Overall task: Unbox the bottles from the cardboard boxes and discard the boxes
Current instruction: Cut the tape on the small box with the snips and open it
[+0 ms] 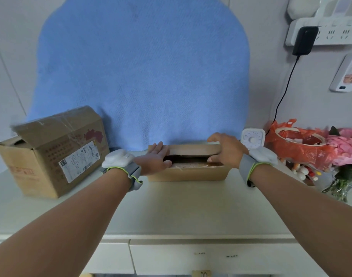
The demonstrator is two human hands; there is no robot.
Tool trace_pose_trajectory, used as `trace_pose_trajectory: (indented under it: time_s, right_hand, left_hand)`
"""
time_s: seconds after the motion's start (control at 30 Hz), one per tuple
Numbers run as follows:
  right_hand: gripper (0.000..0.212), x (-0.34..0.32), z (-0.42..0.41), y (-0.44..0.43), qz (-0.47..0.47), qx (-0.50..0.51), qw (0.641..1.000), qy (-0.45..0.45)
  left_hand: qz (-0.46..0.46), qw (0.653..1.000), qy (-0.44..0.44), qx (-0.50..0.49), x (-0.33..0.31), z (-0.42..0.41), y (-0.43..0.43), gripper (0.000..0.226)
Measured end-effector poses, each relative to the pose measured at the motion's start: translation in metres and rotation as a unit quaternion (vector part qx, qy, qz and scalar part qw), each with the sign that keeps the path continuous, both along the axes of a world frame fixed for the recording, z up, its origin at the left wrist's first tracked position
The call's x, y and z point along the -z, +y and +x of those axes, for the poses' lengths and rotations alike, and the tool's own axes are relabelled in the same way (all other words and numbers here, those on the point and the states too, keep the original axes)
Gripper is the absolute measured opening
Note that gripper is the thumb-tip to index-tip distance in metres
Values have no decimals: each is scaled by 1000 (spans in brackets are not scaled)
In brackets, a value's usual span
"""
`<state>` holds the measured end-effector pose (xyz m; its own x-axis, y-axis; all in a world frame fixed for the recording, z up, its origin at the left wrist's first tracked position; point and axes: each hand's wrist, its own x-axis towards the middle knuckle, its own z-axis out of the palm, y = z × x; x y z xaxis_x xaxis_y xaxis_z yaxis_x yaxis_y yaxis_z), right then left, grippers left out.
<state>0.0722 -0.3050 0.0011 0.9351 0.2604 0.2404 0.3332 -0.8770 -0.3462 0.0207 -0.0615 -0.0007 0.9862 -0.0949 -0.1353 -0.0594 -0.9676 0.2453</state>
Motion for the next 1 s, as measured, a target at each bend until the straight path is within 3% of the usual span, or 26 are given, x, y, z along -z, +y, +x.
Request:
trace_pose_trajectory:
  time_s: [0.13,0.27,0.4,0.5,0.63,0.73,0.8,1.0]
  right_hand:
    - [53,1,0,7,-52,17,998,-6]
    - [26,1,-5,5,-87,5,995,-52]
    - [33,-3,4,2,-8,11,999,-52]
    - [37,-2,12,2,30,7,999,-43]
    - [28,0,15,5,70,42,994,-67]
    - [55,-2,15,4,180,115,974,-75]
    - [62,-2,15,3,216,135,964,-76]
    - [36,-2,8,14,245,99,959,-98]
  left_hand:
    - [-24,999,-25,26,9,-4,0,72]
    - [-53,993,-107,-2,14,-4,1,96]
    - [-84,973,-214,-8,16,-6,0,132]
    - [-159,953,-257,-16,24,-8,0,143]
    - [-198,935,-291,-45,35,-9,2,140]
    - [-191,939,-283,-36,39,-10,5,132]
    - [-199,943,-265,-26,40,-11,8,126]
    - [-123,966,-218,-57,32,-11,5,116]
